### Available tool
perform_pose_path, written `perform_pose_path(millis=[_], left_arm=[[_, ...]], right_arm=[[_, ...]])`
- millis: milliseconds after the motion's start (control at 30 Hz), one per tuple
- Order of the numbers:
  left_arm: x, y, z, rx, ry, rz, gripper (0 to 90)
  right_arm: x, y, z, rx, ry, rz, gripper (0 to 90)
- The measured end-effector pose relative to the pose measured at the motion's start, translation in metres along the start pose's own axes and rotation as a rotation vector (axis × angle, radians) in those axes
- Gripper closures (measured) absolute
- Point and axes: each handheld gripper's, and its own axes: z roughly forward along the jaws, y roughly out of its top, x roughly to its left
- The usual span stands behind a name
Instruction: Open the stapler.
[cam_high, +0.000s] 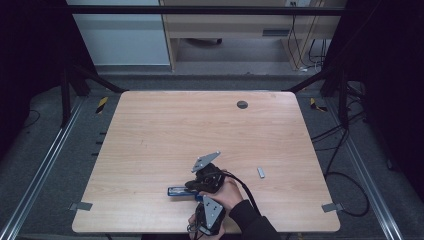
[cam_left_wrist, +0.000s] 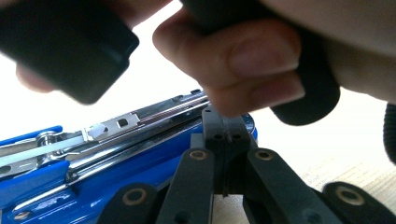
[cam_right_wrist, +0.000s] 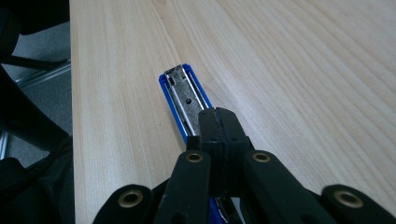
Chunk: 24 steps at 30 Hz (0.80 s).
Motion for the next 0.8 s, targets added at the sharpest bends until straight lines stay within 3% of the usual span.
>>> perform_pose_path(millis=[233, 400, 600, 800], left_arm=[[0.0, 0.0, 0.0, 0.002, -0.008, 0.0, 90.0], [0.001, 0.001, -0.001, 0.006, -0.03, -0.001, 89.1], [0.004, 0.007, -0.007, -0.001, -0.058, 0.006, 84.3], [0.015, 0.025, -0.016, -0.003, -0.09, 0.015, 75.4]], right_arm=[[-0.006, -0.004, -0.019, -0.104, -0.055, 0.021, 84.7], [-0.011, -0.008, -0.034, -0.175, -0.107, 0.042, 72.3], [-0.015, -0.014, -0.055, -0.23, -0.153, 0.064, 64.2], [-0.022, -0.022, -0.077, -0.261, -0.198, 0.092, 59.3]])
